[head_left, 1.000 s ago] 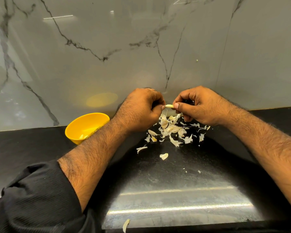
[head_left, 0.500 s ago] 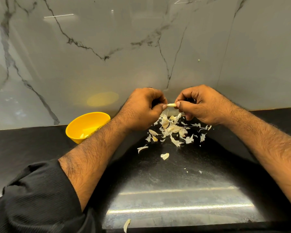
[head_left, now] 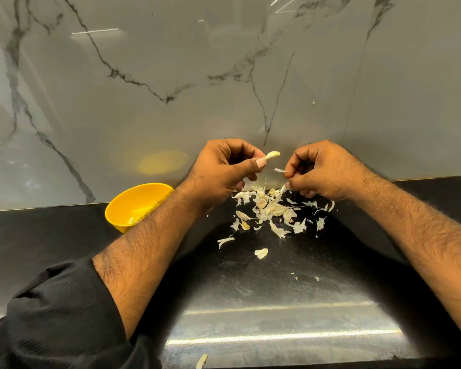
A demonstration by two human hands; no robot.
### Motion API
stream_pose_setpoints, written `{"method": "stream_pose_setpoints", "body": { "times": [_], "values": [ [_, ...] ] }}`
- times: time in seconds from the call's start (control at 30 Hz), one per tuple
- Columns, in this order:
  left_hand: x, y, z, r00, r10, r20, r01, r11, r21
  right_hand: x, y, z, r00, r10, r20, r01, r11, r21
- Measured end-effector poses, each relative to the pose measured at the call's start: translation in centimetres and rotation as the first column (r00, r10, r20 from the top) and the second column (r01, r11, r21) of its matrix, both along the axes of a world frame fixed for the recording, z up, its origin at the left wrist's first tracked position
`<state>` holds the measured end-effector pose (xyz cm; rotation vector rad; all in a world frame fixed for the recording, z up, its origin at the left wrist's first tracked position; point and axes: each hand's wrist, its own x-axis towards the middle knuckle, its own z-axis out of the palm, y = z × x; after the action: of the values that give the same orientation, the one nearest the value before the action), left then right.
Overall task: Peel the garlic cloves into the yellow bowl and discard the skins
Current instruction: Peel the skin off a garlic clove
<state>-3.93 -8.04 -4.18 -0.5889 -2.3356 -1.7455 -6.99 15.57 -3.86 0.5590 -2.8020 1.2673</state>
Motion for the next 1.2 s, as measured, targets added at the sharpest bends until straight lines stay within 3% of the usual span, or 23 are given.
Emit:
{"method": "stream_pose_setpoints", "body": {
  "times": [0.1,0.23,0.47,1.2],
  "values": [
    [-0.17,0.18,-0.40,0.991,0.099,-0.089,-0.108,0.989,-0.102,0.02,0.11,-0.10,0.995,0.063,0.073,-0.060,0.997,-0.044],
    [-0.35,0.26,-0.54,0.978,0.162,-0.130,-0.179,0.975,-0.134,0.17,-0.07,-0.15,0.977,0.144,0.157,-0.105,0.967,-0.230],
    [-0.31,0.48,-0.66,0.961,0.173,-0.215,-0.226,0.942,-0.249,0.27,0.02,-0.16,0.969,0.210,0.131,-0.139,0.898,-0.417],
    [-0.22,1.05,-0.87,0.956,0.150,-0.252,-0.238,0.899,-0.369,0.02,0.00,-0.47,0.982,0.182,0.051,-0.150,0.915,-0.375]
  ]
}}
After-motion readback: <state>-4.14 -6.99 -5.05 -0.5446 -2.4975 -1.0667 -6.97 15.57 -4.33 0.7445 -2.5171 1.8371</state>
